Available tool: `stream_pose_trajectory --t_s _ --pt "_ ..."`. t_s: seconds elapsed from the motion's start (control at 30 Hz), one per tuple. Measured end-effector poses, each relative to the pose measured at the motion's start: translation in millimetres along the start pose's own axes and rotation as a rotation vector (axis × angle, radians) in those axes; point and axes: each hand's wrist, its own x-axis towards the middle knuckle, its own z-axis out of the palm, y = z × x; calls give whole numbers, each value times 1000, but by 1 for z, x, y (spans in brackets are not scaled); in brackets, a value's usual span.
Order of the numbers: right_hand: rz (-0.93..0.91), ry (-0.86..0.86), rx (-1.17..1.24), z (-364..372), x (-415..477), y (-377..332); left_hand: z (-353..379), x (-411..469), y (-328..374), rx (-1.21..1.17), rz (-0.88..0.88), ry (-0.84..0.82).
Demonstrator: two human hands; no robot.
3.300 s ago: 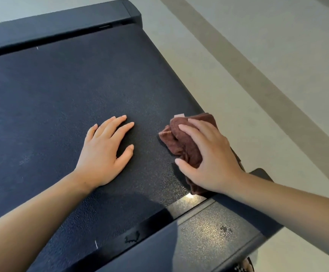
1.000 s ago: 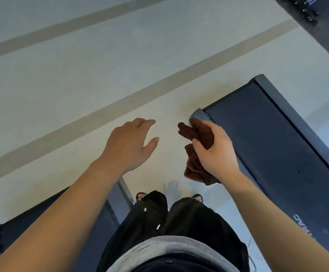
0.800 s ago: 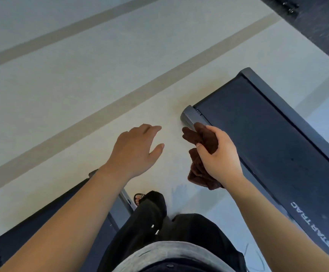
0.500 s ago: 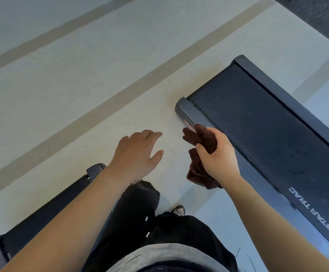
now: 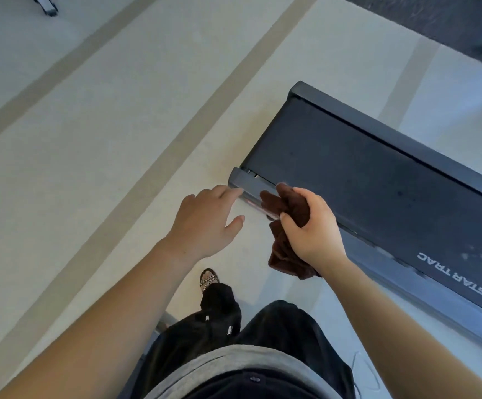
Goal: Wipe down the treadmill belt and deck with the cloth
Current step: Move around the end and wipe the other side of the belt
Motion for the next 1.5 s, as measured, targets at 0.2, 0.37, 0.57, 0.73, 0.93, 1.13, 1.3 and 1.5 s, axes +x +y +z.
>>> stream_pose_trajectory --t_s 0.2,0.37,0.57,0.73,0.93,1.13,1.3,1.5 --pt "43 72 27 -15 52 -7 -20 78 -3 27 95 -52" --pt "76 82 9 -44 116 12 -18 148 16 3 114 -80" --pt "96 40 27 -81 209 51 5 245 47 -10 78 -128" --pt "110 -19 -21 -93 287 87 31 331 65 -14 86 -205" --pt "199 -13 -48 -73 363 138 66 419 45 4 121 -293" --pt "308 66 -41 -8 442 221 151 528 1 86 241 -367" --pt "315 118 -8 79 517 318 275 625 -38 223 359 -382" --pt "186 138 -110 161 620 450 420 738 -91 478 572 -308"
